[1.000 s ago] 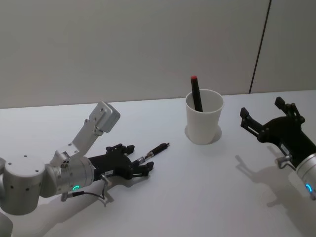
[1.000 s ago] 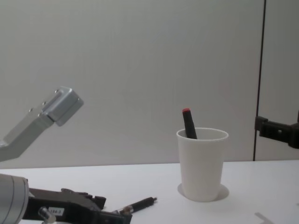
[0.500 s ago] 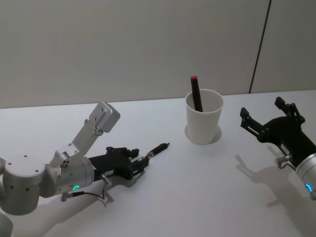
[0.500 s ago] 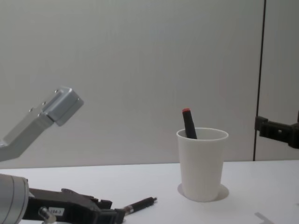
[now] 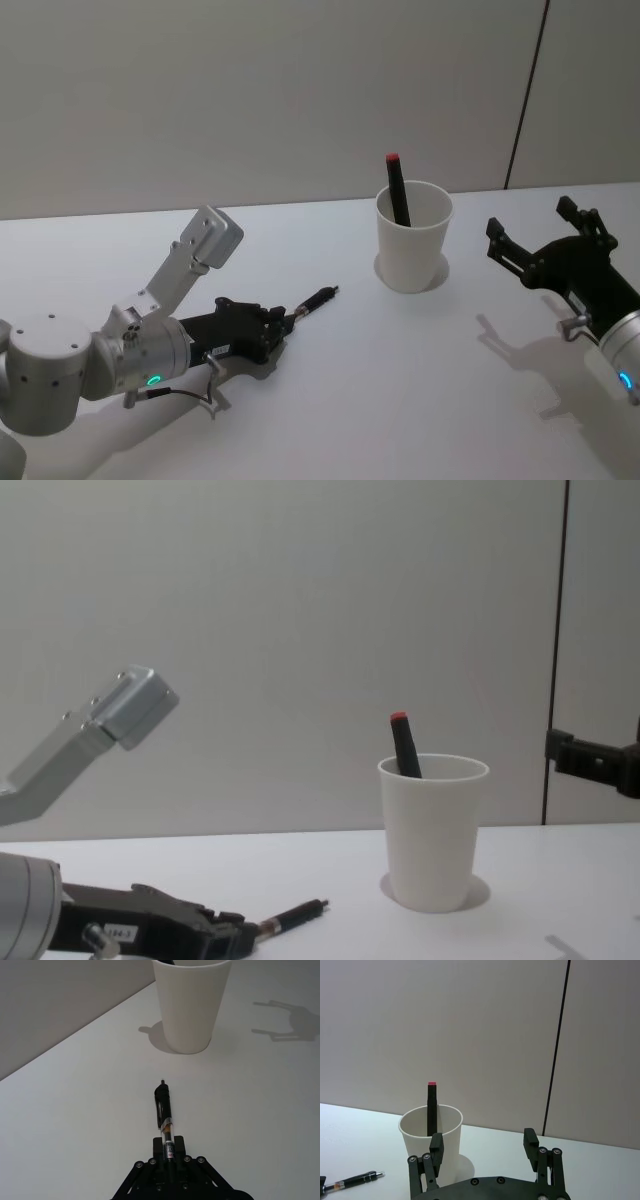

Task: Place the pen into the pen holder.

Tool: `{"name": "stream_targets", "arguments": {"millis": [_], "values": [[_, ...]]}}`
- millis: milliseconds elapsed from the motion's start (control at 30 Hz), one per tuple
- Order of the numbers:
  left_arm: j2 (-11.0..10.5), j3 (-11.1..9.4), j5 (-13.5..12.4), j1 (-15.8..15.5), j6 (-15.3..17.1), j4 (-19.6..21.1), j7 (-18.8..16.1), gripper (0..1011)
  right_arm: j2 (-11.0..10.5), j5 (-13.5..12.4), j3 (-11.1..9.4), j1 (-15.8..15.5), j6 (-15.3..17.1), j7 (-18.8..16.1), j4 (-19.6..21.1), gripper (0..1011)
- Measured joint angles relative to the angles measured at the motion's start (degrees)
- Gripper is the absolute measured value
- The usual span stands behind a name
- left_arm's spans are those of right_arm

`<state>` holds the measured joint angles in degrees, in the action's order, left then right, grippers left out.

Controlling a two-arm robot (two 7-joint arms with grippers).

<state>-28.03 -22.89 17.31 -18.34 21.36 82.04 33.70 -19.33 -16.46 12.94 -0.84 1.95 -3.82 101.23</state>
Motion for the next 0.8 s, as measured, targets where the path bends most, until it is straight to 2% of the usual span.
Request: {"name": "stream_targets", "arguments": {"millis": [300,433,567,800], "values": [[0.0,0.0,0.1,0.0,0.0,0.0,0.0,121,0.0,0.0,0.0,0.0,0.0,0.0,0.0,1001],[0.0,0.1,1.0,0.2,-0.4,0.0,-0.7,121,0.0,0.0,0.0,0.0,0.0,0.0,0.0,1001],[-0.1,0.3,2.8,0.7,-1.2,0.3,-2.3,121,0.0,0.0,0.0,0.0,0.0,0.0,0.0,1001],[-0.6,1.3,8.0,2.2,-4.0,1.8,-7.0,121,0.0,0.0,0.0,0.0,0.0,0.0,0.0,1002]]}}
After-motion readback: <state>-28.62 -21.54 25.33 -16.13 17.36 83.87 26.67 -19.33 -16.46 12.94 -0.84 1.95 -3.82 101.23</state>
